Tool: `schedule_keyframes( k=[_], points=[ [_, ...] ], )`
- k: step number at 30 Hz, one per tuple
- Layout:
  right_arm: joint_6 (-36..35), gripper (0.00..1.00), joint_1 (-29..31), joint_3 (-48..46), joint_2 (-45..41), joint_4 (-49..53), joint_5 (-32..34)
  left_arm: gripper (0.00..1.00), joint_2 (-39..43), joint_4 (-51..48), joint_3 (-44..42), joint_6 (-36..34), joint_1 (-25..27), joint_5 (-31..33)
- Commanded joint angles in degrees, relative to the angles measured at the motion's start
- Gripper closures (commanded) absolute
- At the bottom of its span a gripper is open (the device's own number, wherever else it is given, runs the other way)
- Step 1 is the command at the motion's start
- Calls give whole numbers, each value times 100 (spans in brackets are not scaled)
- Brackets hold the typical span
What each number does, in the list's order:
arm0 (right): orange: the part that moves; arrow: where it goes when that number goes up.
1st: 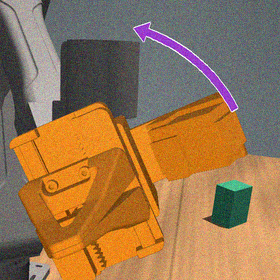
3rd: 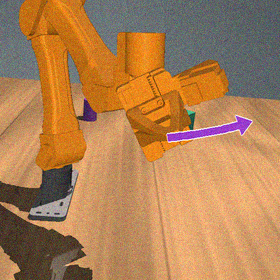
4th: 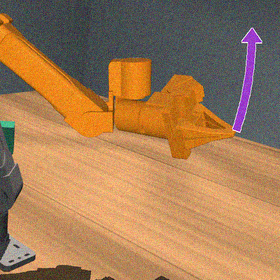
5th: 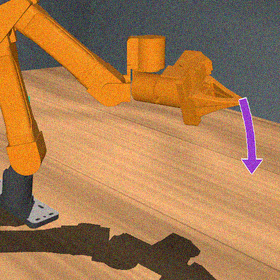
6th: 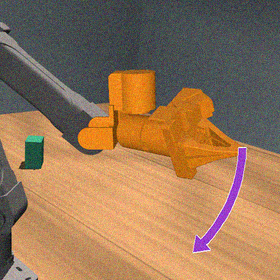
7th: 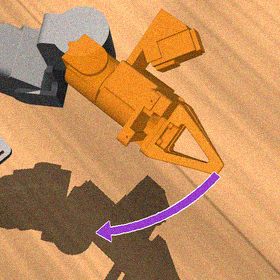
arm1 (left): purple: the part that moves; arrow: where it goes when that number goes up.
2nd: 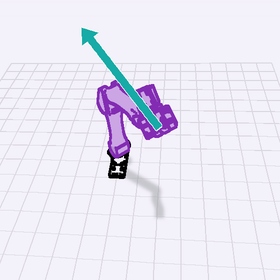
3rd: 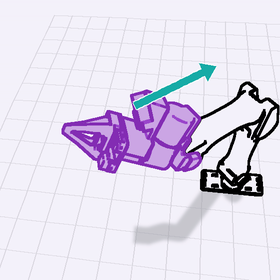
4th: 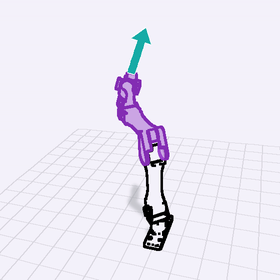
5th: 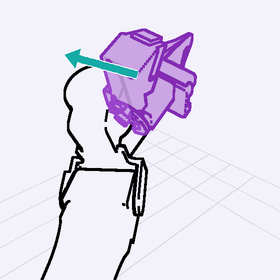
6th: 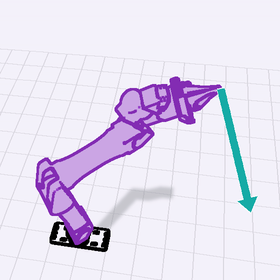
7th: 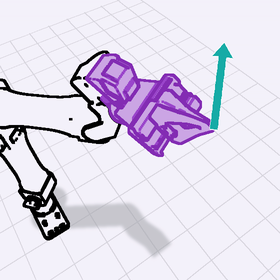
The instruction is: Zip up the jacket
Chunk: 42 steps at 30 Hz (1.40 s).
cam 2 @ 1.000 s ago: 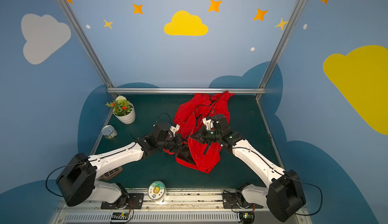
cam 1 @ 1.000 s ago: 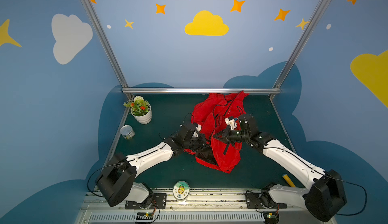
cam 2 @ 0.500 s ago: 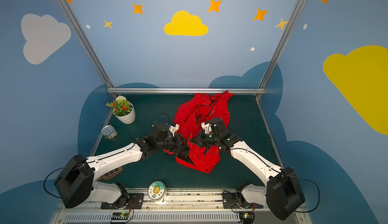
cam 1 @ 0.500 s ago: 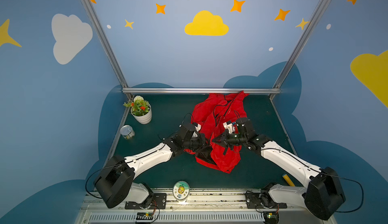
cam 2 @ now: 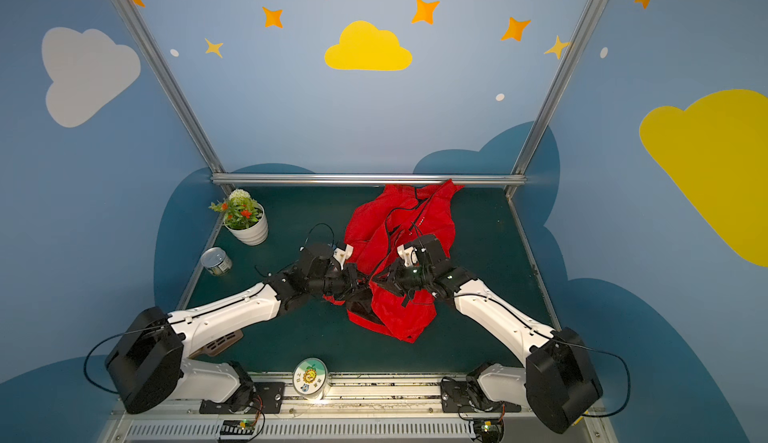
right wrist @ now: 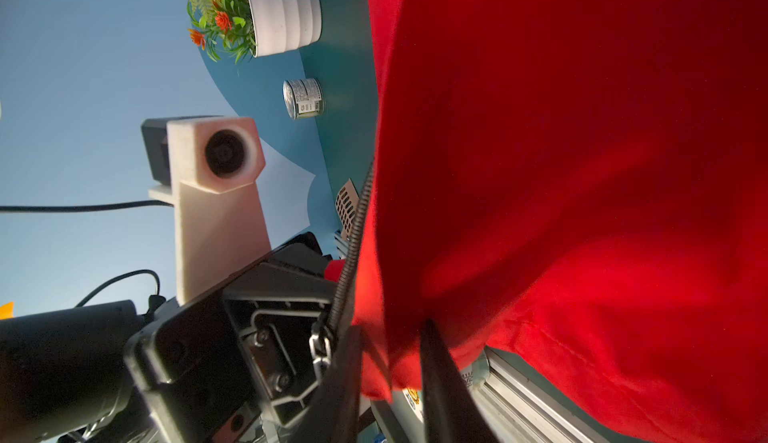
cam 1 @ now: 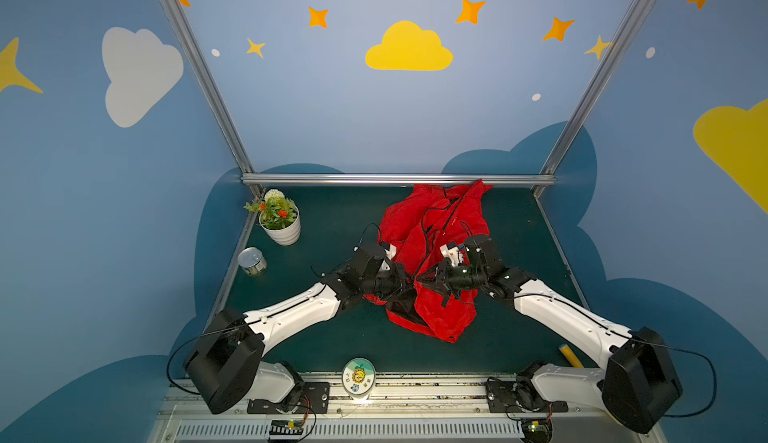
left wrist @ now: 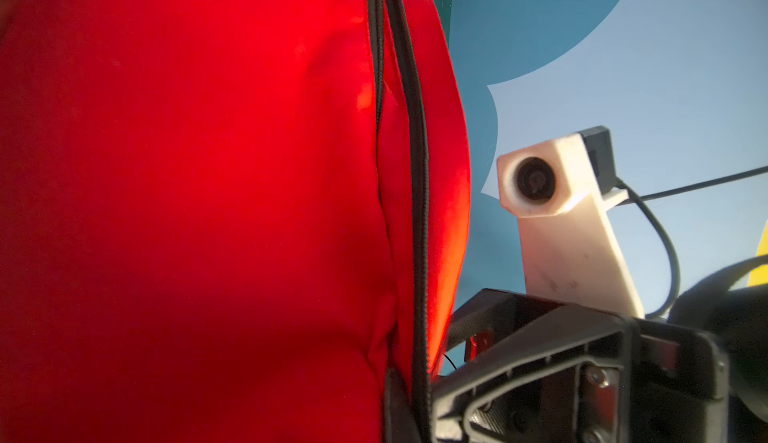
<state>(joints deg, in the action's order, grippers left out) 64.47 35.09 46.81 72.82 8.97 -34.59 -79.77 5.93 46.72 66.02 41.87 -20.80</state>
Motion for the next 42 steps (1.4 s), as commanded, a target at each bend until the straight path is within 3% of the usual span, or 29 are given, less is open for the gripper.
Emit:
schedule_keyframes(
  k=[1,9,12,17,23,31,36,39,42],
  points=[
    [99,71,68,-66,126,-206,-17,97,153,189,75,-22,-1,-38],
    [582,76,96,-268,248,-1007,-196,97,206,276,19,78,-3,-34],
    [945,86,94,-454,292,-1633,-283,97,216,434,-35,198,-3,-75],
    [979,99,96,-429,256,-1692,-267,97,283,533,-75,293,-2,-58],
    [700,100,33,-291,31,-1125,-159,97,356,302,-101,164,-54,47],
    [-190,100,-115,-54,-584,634,349,97,536,49,-191,11,-266,126],
    [-477,100,-134,119,-439,849,156,97,357,421,-231,184,-269,-150],
    [-850,100,-103,364,-408,1592,539,97,429,285,-178,110,-267,-62],
    [-831,100,-113,307,-402,1386,412,97,444,138,-68,21,-267,-83]
  ],
)
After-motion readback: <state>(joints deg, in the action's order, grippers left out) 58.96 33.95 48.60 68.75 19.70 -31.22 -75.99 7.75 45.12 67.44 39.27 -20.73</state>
